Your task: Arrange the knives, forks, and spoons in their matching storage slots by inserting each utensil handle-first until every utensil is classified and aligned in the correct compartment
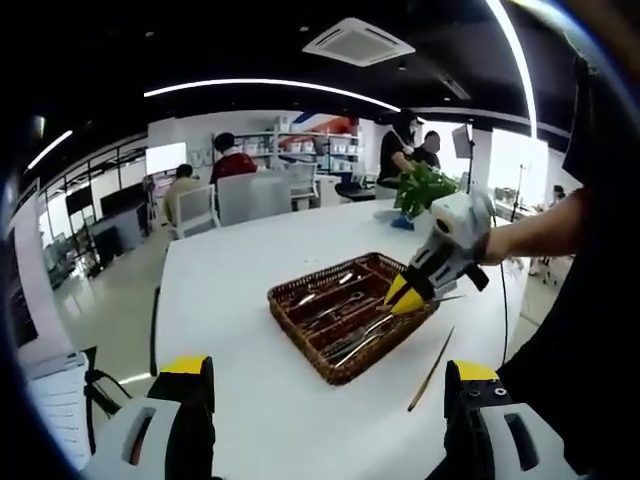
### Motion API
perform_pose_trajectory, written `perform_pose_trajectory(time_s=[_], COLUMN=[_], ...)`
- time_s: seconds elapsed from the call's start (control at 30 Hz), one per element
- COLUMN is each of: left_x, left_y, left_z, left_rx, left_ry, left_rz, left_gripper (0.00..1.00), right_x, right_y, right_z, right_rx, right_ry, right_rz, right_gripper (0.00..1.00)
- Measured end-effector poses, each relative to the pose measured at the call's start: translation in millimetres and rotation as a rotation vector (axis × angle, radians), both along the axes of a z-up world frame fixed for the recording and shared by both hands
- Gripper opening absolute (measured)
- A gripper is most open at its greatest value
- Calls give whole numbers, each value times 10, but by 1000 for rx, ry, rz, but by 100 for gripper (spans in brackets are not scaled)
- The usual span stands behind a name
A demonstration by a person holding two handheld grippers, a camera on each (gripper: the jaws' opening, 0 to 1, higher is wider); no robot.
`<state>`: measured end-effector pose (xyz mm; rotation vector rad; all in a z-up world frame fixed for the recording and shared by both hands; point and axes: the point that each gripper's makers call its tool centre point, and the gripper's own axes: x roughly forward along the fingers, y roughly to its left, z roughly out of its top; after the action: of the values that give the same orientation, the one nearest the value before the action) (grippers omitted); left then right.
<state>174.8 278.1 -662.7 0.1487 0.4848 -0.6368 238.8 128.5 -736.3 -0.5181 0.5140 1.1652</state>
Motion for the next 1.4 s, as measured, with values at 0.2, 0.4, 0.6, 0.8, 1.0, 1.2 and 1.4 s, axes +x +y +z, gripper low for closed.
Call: perform_pose_trajectory(time_s=[0.2,0.4,0.6,0.8,1.0,1.2,1.4], left_x=[12,28,114,201,294,372,391], left_y=[-96,-210,-395,-546,-676,-847,-991], left_z=[-3,-34,-16,-20,-11,30,74], left_rx=[-2,-4,-5,2,4,8,7], left_ry=[-7,-8,-20,-27,-31,-38,-44], left_rz=[-12,-28,-65,-105,-145,-186,-210], left_gripper=[100,100,100,100,100,100,100], right_x=[54,55,79,199,191,140,79], right_y=[-217,-448,-743,-1181,-1543,-1825,-2085], right_z=[131,224,299,356,402,430,451], right_rx=[-1,0,6,25,39,59,69], right_ry=[9,21,39,83,120,142,177], right_rz=[-70,-141,-234,-435,-570,-669,-777], right_gripper=[2,1,1,1,1,1,1])
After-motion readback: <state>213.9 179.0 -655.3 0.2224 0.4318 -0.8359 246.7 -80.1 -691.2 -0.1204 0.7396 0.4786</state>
